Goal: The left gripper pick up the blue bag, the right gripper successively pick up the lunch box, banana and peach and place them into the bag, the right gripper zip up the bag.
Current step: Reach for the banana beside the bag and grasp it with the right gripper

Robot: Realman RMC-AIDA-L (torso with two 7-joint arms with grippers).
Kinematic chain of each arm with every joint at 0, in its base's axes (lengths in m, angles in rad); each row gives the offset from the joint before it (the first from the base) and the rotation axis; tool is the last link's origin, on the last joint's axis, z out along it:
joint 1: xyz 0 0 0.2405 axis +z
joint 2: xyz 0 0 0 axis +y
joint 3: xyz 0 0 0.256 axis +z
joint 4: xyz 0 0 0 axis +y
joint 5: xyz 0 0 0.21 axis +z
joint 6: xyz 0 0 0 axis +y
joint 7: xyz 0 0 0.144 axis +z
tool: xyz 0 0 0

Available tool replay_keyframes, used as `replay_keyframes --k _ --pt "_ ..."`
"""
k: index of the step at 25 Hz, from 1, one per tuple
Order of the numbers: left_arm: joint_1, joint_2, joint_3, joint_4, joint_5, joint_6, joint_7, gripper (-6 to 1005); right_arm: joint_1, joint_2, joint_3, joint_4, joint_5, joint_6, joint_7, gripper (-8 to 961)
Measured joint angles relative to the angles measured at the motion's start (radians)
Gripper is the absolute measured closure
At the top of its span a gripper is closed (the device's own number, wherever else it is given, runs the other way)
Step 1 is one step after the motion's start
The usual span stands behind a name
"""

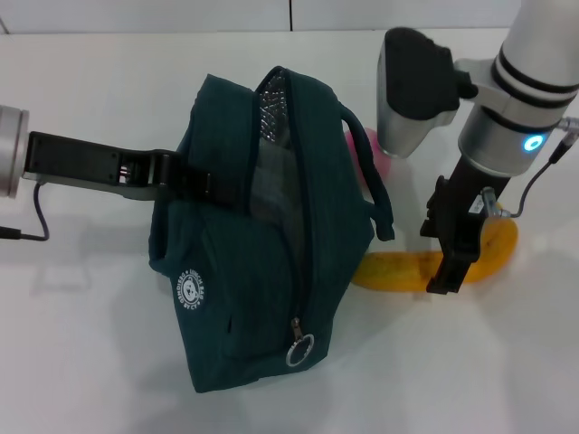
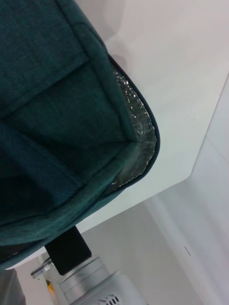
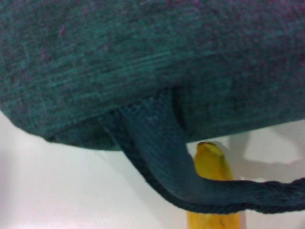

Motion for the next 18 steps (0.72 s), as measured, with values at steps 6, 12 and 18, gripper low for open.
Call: replay_keyframes --k 6,12,18 --pt "0.0 -0.001 0.0 -0.007 0.0 -0.001 0.002 959 0.001 0.0 -0.059 0.011 0.022 0.019 0.01 137" --pt "-0.003 -0.002 0.0 -0.024 -0.001 -0.003 0.01 959 0.002 0.0 -0.07 0.012 0.024 0.045 0.028 207" --pt "-0.003 -0.002 0.0 -0.024 -0.002 -0.003 0.01 959 0.001 0.0 -0.122 0.012 0.033 0.048 0.042 316"
